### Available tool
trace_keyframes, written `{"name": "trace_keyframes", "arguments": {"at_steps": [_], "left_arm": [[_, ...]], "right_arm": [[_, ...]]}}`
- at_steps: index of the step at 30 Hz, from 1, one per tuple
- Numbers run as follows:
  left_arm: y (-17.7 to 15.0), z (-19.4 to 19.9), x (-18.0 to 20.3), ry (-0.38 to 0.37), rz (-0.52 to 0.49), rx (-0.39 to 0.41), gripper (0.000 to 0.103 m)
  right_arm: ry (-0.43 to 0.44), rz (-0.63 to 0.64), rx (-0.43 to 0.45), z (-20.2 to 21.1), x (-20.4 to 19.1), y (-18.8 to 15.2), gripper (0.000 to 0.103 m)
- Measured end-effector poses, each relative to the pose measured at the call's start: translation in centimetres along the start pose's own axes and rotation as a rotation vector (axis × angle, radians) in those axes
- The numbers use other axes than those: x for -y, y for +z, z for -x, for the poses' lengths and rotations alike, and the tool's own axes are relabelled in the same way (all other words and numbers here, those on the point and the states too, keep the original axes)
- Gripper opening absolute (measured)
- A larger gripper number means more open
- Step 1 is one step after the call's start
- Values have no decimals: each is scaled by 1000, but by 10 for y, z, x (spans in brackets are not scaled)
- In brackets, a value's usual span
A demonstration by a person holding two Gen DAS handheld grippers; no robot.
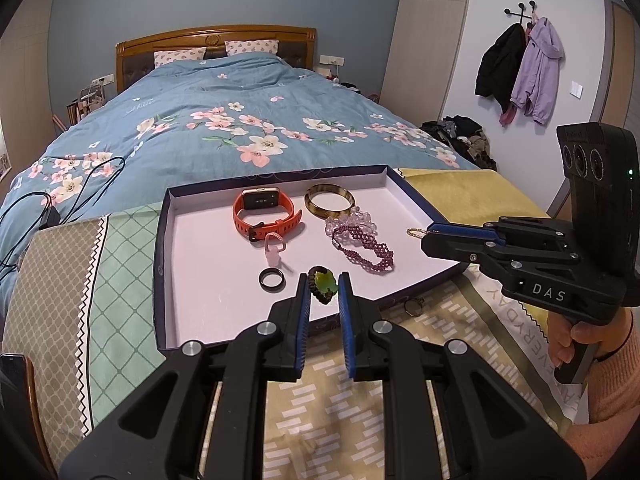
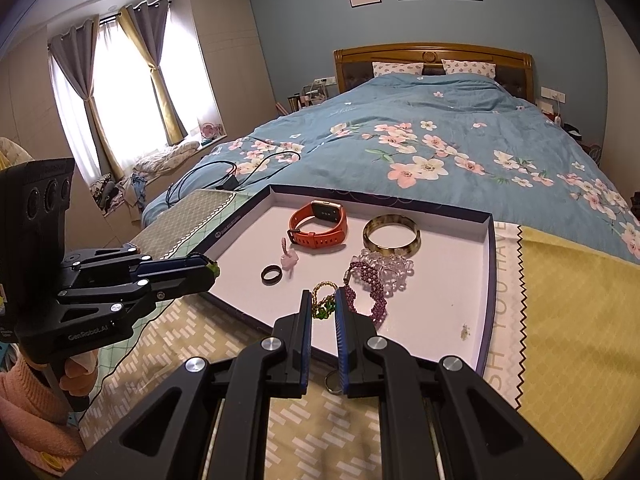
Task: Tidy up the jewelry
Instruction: 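Carry both held rings over the box with both tools, then lower the rings into the box and open both tools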
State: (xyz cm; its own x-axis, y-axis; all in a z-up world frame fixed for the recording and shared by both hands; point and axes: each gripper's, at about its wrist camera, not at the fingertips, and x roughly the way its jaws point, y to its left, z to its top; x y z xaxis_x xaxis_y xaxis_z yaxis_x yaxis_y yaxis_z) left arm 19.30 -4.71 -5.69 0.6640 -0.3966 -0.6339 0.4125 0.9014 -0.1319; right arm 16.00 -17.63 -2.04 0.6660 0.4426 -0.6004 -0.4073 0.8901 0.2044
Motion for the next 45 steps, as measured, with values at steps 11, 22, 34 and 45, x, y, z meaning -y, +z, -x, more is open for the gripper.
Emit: {"name": "trace_keyframes", "arguments": {"at_steps": [11, 22, 34, 45], "left_arm": [[4, -5, -1, 3, -3, 1, 14], [6, -13, -4, 13, -7, -5, 14], [6, -25, -9, 21, -1, -22, 14], [9, -38, -13, 29, 14, -49, 14]], "right_arm": [[-6, 4, -3, -4, 2, 2, 10], [-9, 8, -9, -9, 5, 4, 10], [-14, 8, -24, -21, 10, 7, 10], [-29, 3, -62, -36, 15, 7, 10]]}}
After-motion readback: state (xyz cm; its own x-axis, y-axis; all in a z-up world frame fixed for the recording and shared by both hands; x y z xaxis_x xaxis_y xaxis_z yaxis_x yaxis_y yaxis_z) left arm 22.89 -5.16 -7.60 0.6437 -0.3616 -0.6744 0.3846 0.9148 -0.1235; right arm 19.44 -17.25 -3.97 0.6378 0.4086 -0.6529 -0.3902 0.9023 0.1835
